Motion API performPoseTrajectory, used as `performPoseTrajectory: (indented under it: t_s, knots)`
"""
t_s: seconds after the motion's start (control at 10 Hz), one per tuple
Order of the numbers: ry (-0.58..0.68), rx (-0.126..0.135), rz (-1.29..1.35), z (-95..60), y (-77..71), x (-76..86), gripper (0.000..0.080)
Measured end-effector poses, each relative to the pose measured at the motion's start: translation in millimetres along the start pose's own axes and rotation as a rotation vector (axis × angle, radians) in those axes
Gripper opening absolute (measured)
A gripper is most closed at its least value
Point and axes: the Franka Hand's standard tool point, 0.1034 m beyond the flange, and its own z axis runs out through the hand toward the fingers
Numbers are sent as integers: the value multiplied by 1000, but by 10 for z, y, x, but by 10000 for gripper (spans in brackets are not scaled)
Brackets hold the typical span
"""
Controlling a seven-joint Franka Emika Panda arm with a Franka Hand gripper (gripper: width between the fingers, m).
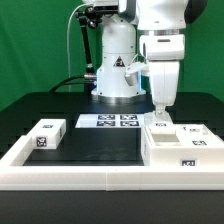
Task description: Assemble cabinet
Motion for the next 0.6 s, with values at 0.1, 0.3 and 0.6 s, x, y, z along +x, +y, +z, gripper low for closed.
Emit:
performPoseTrajectory:
  t_s: [0.1,0.3,0.6]
  knots:
    - [0,0,0,0,0,0,70]
    - [1,1,-7,3,26,-7,70]
    - [16,-23,-26,-20,343,-20,70]
